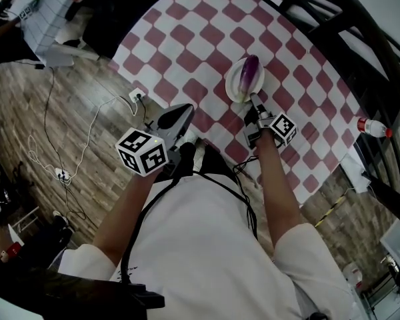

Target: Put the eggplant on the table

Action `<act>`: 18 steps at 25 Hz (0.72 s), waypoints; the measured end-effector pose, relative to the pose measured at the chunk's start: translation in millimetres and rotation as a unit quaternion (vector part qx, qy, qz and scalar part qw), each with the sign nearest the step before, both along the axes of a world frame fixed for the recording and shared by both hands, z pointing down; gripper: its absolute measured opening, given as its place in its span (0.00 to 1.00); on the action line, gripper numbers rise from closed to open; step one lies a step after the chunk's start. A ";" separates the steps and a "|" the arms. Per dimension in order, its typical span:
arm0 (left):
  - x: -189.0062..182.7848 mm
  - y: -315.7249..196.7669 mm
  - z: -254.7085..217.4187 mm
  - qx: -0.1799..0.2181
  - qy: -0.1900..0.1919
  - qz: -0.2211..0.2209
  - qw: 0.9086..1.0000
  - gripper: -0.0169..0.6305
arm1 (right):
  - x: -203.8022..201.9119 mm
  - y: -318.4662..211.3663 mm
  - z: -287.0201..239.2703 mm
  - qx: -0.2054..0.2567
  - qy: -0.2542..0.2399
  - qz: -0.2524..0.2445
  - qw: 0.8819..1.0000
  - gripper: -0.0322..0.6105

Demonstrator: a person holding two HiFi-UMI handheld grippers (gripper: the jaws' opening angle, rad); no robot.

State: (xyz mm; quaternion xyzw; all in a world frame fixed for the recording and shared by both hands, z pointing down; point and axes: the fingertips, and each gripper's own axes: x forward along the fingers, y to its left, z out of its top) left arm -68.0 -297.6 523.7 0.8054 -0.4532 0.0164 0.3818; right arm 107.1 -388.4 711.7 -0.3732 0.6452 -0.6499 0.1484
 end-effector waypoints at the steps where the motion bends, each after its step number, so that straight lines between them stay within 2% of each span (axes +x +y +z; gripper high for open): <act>1: -1.1 1.0 0.2 0.000 -0.001 -0.002 1.000 0.04 | -0.5 0.0 1.2 -0.001 0.003 -0.002 1.000 0.09; 18: -11.2 9.6 3.9 -0.003 -0.006 -0.019 1.000 0.04 | -3.8 1.9 17.5 -0.049 0.073 0.015 0.996 0.09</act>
